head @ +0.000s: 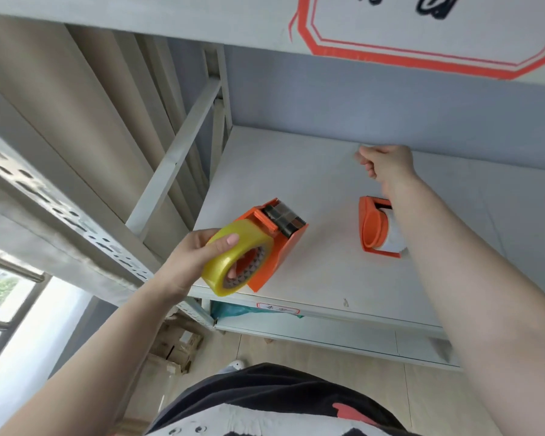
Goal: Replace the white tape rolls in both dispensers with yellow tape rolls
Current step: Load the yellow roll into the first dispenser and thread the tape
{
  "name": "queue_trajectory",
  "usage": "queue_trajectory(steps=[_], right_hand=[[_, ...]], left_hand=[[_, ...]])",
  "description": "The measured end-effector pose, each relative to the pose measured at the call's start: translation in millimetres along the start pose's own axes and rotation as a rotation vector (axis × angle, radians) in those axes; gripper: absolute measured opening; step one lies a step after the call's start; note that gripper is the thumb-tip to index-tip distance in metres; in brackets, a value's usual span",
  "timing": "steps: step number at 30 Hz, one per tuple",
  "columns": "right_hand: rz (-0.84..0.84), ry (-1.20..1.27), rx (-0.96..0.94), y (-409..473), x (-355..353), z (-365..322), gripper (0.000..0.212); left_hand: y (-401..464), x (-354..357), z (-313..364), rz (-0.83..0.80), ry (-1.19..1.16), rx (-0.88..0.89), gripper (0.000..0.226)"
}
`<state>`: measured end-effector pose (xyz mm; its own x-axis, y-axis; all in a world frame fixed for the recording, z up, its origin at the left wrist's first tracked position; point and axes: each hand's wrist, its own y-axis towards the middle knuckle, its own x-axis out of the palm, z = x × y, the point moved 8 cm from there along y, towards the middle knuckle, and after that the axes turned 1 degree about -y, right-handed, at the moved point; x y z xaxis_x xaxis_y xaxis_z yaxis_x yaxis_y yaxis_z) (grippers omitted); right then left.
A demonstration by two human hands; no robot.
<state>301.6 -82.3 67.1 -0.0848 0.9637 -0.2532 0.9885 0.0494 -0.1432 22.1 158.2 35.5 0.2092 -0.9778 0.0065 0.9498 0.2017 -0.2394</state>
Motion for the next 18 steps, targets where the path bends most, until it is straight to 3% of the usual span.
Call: queue_trajectory(steps=[4, 9, 12, 14, 16, 18], right_hand=[[0.031, 0.012, -0.021, 11, -12, 0, 0.027], [0.004, -0.155, -0.006, 1, 10, 22, 0.031], [-0.024, -0.249, 0.033, -13, 31, 50, 0.029], [-0.085, -0.259, 0.100, -30, 50, 71, 0.016], [-0.132, -0.162, 0.216, -55, 70, 92, 0.007], [-0.160, -0.033, 0.345, -85, 87, 110, 0.012]], left_hand=[[-11, -9, 0, -0.020, -0.129, 0.040, 0.089], [-9, -13, 10, 0.040, -0.321, 0.067, 0.040], [-1, -15, 24, 0.053, -0.433, 0.112, 0.043], [6, -13, 38, 0.061, -0.444, 0.163, 0.031], [14, -7, 48, 0.081, -0.425, 0.163, 0.032], [22, 1, 55, 0.112, -0.400, 0.143, 0.035]])
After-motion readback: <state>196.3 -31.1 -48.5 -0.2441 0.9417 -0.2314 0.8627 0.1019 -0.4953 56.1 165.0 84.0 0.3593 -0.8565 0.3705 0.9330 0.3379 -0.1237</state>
